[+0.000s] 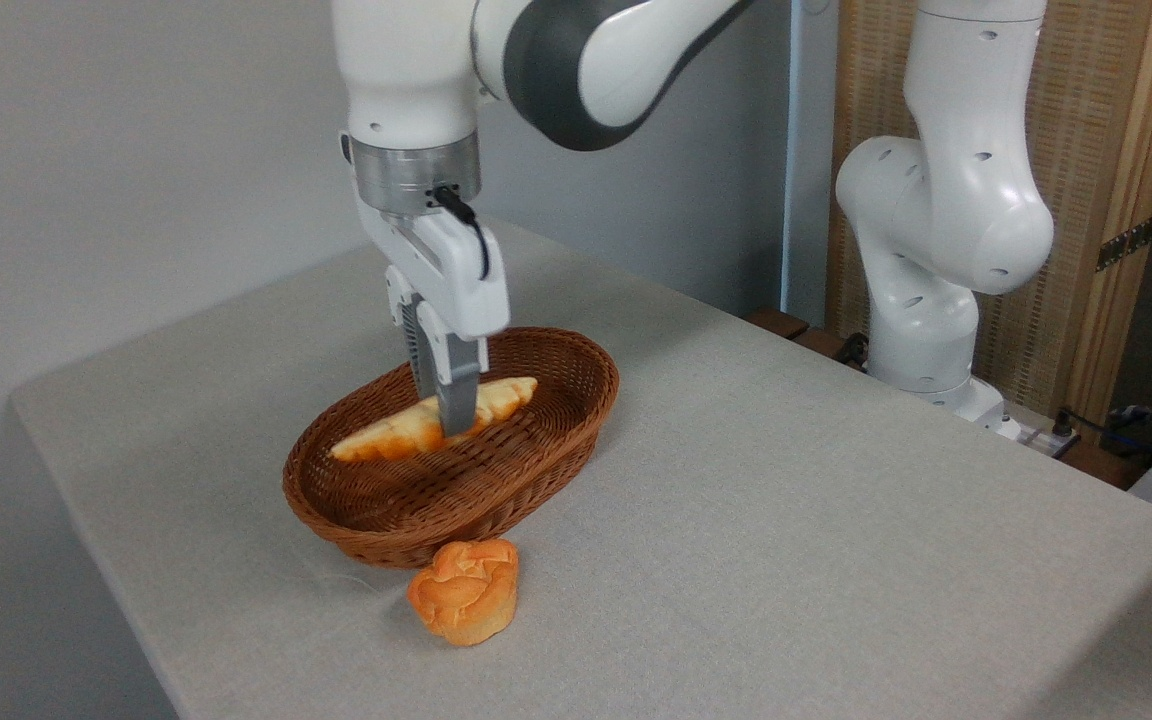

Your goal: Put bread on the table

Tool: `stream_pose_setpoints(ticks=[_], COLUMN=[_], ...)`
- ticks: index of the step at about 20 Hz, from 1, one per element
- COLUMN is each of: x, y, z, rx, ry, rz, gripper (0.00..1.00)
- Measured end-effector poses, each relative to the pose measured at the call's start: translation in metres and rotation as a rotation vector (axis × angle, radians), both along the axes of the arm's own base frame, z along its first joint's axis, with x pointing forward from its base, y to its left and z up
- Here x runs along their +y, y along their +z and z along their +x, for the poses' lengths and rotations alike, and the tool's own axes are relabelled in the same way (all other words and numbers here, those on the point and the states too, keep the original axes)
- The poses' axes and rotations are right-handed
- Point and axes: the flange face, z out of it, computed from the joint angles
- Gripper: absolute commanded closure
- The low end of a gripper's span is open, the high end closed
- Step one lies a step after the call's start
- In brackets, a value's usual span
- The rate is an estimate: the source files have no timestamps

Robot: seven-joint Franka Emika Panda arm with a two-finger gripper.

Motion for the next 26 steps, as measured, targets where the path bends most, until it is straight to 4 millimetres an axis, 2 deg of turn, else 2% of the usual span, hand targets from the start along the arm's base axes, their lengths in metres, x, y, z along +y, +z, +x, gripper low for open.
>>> stream_pose_setpoints(ticks=[4, 8, 11, 12, 14, 19, 26], x=[0.037, 0.083, 0.117, 0.123, 0.139, 0.164, 0.164], y=[0.000, -0.003, -0.005, -0.005, -0.007, -0.009, -0.010], z=[-0.001, 0.000, -0.002, -0.002, -0.004, -0.007, -0.007], rx=[0.029, 0.047, 0.052, 0.053, 0.056, 0.062, 0.063], ry=[0.042, 0.087, 0.102, 0.107, 0.112, 0.127, 0.125], rz=[0.007, 0.043, 0.067, 0.070, 0.072, 0.067, 0.067], gripper=[0.63, 0.63, 0.57, 0.41, 0.00, 0.00, 0.00])
